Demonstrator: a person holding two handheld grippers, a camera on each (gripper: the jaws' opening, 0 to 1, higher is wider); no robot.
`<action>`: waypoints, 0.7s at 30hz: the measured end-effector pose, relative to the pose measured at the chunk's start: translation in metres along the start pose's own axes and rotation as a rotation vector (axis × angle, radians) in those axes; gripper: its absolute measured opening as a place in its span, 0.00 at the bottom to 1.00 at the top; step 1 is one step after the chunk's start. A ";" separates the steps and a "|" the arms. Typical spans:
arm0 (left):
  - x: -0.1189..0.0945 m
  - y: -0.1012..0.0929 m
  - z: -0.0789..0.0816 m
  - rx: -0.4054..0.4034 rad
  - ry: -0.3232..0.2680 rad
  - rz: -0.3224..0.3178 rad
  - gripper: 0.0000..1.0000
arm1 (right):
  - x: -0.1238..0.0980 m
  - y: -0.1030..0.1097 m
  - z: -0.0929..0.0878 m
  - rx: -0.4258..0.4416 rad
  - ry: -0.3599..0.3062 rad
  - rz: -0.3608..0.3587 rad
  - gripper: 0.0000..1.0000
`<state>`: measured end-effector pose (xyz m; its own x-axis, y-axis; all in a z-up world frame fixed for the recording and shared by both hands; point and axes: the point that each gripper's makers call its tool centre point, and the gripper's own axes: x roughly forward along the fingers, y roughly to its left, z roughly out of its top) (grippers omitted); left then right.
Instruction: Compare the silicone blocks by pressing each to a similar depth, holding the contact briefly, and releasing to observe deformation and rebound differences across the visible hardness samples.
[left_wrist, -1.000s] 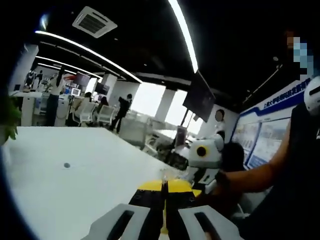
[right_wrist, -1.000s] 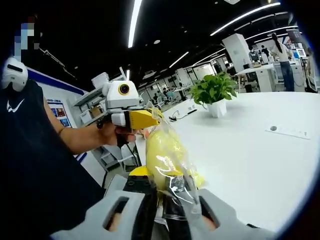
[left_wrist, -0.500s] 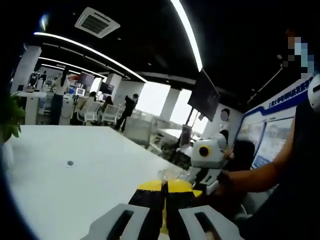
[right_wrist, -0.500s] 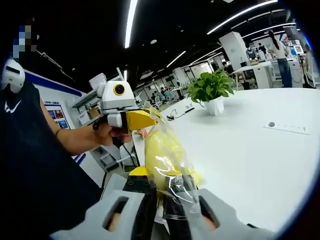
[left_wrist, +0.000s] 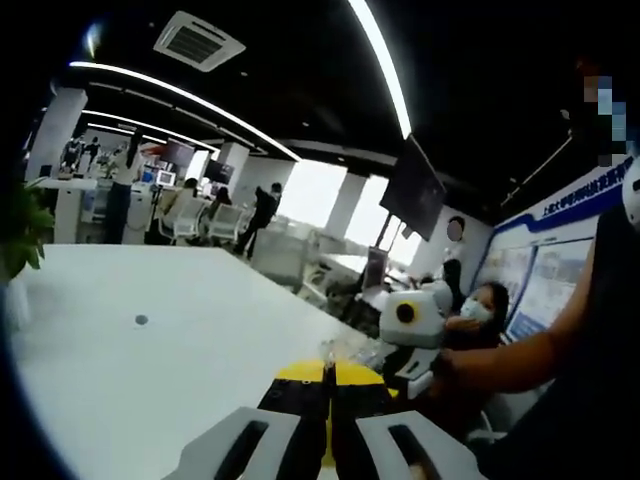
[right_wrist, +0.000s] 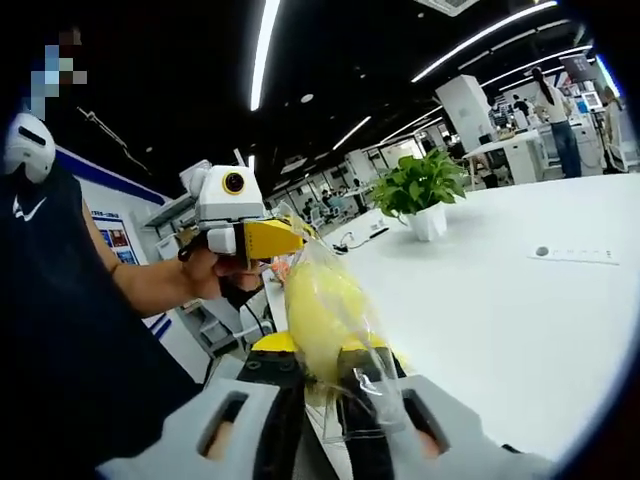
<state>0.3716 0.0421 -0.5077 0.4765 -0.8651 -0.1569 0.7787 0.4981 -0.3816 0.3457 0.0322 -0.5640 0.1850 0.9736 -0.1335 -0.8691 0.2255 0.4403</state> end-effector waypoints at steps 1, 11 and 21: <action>0.000 0.000 0.000 -0.003 -0.001 -0.001 0.00 | 0.000 0.000 0.000 -0.005 -0.003 -0.004 0.08; 0.001 -0.008 0.004 -0.061 -0.008 -0.050 0.00 | -0.003 -0.003 0.001 -0.025 -0.048 -0.023 0.15; 0.008 -0.007 0.004 -0.084 -0.018 -0.059 0.00 | -0.006 -0.013 0.004 -0.044 -0.081 -0.085 0.42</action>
<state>0.3718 0.0317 -0.5027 0.4387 -0.8912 -0.1156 0.7691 0.4389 -0.4646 0.3575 0.0237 -0.5652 0.2937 0.9511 -0.0959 -0.8675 0.3073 0.3911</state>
